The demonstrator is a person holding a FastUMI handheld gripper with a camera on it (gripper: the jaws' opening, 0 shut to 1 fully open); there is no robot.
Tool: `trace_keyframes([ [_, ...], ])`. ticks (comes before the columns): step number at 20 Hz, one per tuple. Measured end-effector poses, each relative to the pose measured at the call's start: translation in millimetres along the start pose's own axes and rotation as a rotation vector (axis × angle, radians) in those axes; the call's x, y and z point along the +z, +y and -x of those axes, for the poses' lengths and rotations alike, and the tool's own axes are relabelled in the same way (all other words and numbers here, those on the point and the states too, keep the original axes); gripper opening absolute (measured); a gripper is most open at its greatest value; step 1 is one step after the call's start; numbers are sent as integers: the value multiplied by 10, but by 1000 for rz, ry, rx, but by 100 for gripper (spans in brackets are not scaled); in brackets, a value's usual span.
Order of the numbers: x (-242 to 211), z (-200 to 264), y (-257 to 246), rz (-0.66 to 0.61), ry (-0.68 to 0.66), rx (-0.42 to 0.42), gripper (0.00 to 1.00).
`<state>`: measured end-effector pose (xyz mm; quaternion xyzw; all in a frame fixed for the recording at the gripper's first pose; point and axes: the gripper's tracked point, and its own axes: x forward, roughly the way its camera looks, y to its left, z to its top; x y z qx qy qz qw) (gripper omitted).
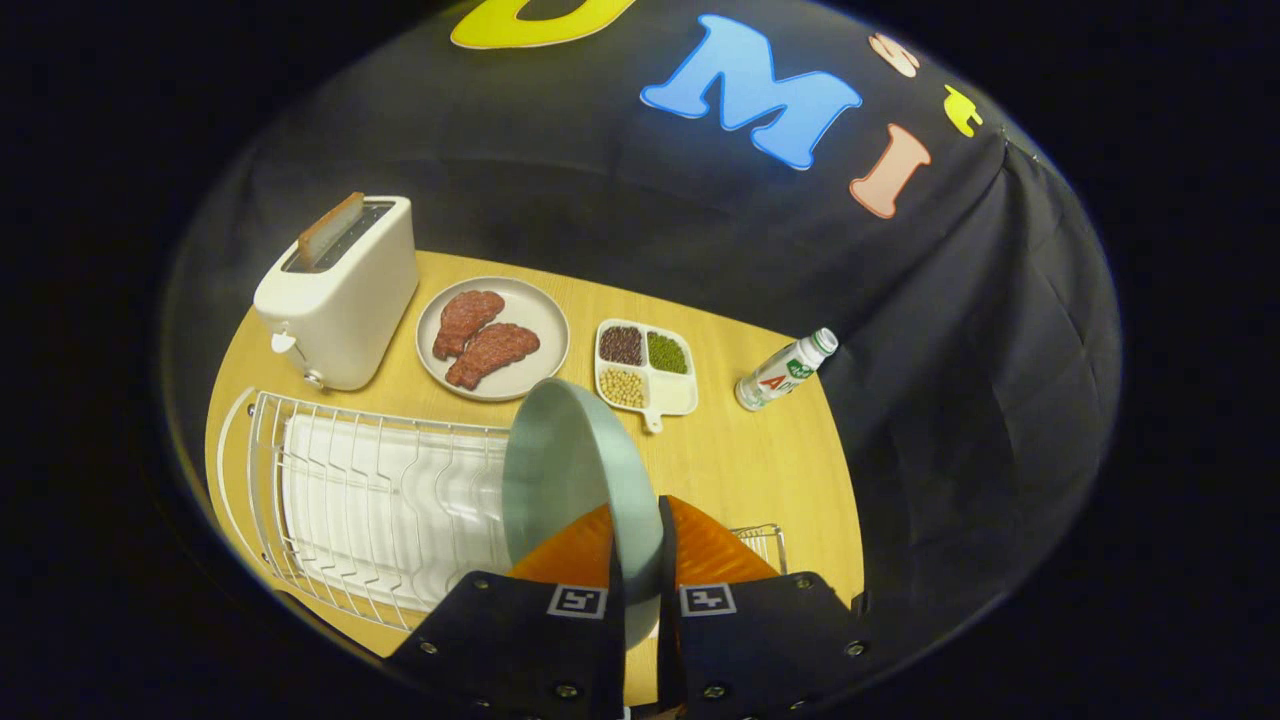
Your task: Take the plate from the dish rack, then take the spoon from the basket and place it into the plate.
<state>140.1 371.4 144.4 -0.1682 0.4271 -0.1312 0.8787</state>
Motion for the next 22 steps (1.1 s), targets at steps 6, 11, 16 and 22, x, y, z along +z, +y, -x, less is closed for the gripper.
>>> trace_keyframes([
  [6, 85, 218, -335, -92, -36, 93, 12],
  [11, -184, 404, -696, -141, -15, 181, 12],
  [16, -522, 597, -1108, -165, -40, 271, 12],
  [22, -1044, 693, -1502, -208, -56, 433, 12],
])
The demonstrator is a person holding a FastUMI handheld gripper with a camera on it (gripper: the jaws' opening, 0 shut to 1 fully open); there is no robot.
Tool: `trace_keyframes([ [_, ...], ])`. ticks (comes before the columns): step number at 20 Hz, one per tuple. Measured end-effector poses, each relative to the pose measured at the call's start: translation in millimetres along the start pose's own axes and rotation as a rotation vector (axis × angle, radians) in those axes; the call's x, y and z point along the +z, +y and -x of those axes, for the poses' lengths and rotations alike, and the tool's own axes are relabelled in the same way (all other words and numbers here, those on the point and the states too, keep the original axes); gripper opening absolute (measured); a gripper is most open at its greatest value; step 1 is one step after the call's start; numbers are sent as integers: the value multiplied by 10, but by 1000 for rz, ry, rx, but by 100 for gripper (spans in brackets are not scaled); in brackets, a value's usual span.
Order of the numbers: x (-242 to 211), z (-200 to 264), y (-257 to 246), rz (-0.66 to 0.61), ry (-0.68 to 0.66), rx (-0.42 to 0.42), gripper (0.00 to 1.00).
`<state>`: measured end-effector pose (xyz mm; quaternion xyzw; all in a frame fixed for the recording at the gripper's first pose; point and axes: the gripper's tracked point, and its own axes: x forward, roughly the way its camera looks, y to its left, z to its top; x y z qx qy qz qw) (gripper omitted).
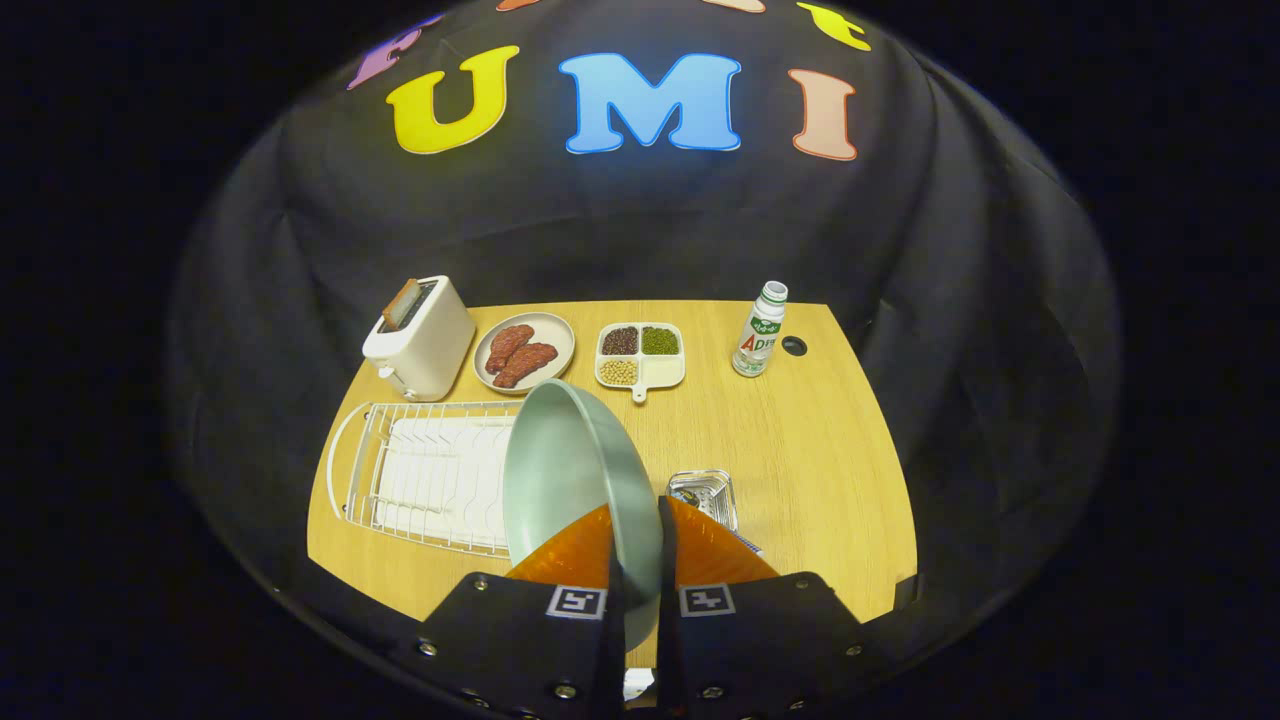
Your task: Take the plate from the dish rack, then take the spoon from the basket and place it into the plate.
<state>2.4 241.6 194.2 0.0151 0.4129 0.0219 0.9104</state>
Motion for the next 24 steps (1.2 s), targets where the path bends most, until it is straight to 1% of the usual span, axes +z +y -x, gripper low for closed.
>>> trace_keyframes([
  [3, -351, 30, -120, -16, 31, 84, 12],
  [5, -565, 34, -143, -49, 45, 163, 12],
  [7, -794, 16, -123, -90, 65, 260, 12],
  [9, -994, -23, -187, -118, 79, 314, 12],
  [13, -1400, -184, -336, -194, 116, 344, 12],
  [20, -1867, -525, -370, -295, 203, 419, 12],
  [24, -2033, -695, -340, -333, 230, 451, 12],
])
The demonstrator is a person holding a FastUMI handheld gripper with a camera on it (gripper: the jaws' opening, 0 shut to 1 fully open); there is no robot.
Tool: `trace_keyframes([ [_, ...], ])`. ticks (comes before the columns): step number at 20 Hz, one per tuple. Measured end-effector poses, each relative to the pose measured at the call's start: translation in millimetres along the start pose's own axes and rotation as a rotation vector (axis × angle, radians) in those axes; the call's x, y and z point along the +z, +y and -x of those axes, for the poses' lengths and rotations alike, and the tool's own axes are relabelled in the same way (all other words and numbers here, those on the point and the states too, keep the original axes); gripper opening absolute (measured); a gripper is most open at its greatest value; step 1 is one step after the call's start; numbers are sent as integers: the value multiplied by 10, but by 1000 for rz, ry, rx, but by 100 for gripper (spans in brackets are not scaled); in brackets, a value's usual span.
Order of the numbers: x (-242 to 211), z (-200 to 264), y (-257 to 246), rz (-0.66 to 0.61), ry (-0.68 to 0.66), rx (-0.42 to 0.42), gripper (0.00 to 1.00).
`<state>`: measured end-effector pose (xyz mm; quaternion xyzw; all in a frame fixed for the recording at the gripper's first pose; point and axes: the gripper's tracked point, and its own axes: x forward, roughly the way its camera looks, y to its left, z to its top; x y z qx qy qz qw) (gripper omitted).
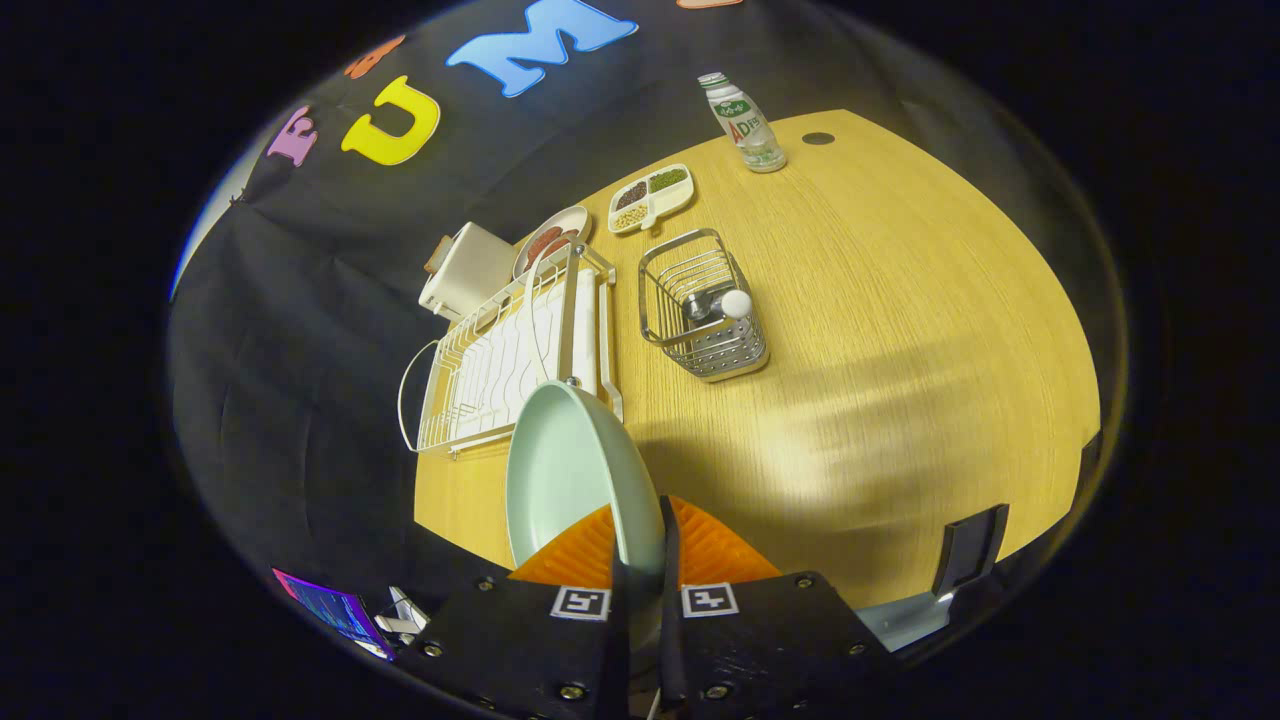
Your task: Take the plate from the dish rack, then take the spoon from the basket and place it into the plate.
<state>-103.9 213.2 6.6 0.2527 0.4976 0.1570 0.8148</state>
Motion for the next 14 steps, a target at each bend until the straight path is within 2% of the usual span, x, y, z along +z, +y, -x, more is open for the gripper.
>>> trace_keyframes([
  [14, -258, -683, -193, -64, 112, 33, 12],
])
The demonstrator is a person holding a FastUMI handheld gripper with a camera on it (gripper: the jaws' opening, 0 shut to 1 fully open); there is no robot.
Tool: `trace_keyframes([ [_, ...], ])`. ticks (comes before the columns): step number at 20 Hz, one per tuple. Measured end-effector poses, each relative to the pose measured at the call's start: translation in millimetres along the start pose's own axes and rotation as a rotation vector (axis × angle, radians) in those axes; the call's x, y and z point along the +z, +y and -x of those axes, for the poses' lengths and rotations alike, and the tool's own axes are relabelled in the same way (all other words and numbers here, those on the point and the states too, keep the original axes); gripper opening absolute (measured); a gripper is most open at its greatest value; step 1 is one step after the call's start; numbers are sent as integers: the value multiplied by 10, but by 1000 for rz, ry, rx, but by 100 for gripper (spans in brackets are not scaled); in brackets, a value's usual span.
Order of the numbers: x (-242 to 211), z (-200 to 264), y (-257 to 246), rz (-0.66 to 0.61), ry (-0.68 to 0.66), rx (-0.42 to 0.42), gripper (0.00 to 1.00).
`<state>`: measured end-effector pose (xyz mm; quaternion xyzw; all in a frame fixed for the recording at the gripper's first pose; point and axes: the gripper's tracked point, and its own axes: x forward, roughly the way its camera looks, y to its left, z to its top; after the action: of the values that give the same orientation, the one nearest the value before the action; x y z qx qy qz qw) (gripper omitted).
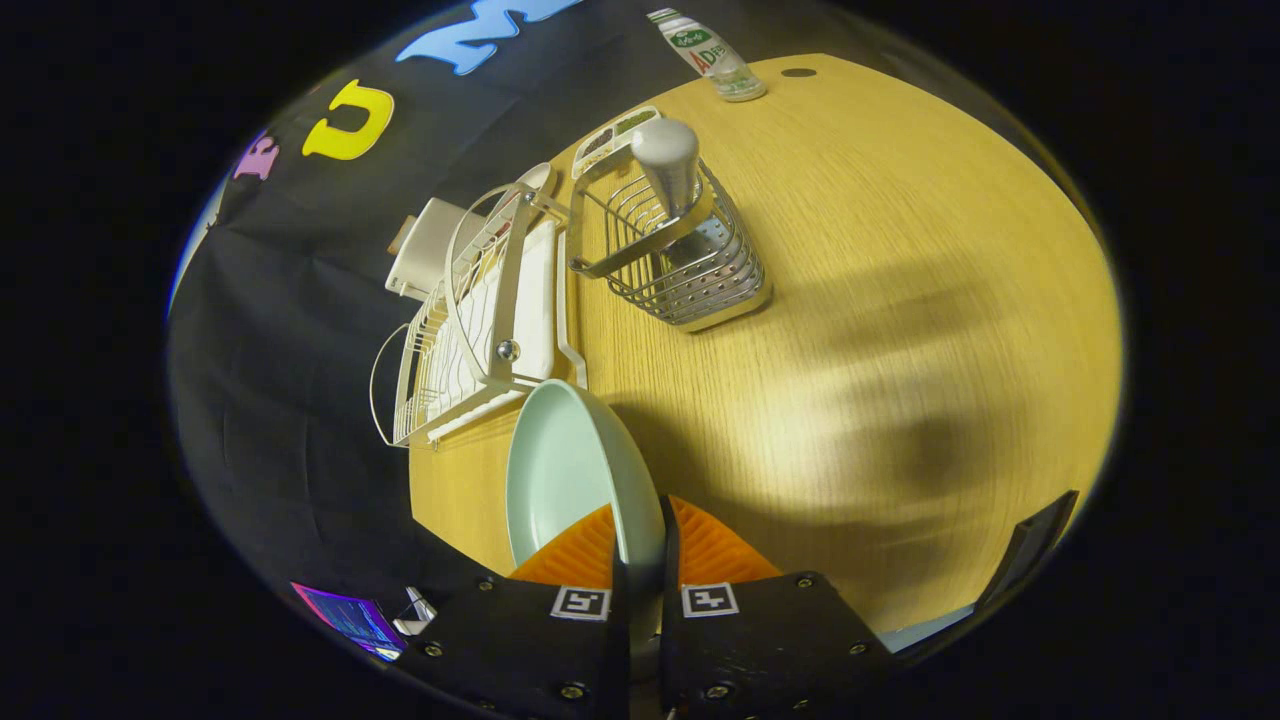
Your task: Take the plate from the dish rack, then take the spoon from the basket and place it into the plate.
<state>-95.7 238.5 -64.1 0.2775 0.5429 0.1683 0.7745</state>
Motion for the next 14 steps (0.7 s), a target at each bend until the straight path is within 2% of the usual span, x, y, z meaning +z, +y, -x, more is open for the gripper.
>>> trace_keyframes([
  [4, -14, -97, -6, 3, 3, 8, 12],
  [6, -36, -48, 13, -1, 5, 33, 15],
  [7, 20, -8, 39, 26, -25, 48, 20],
  [8, 116, 63, 0, 64, -69, 28, 22],
  [9, 167, 128, -24, 113, -104, 15, 32],
  [10, 217, 212, -52, 164, -125, -6, 35],
  [11, 259, 293, -77, 208, -154, -28, 44],
  [14, 435, 630, -66, 345, -270, -63, 44],
])
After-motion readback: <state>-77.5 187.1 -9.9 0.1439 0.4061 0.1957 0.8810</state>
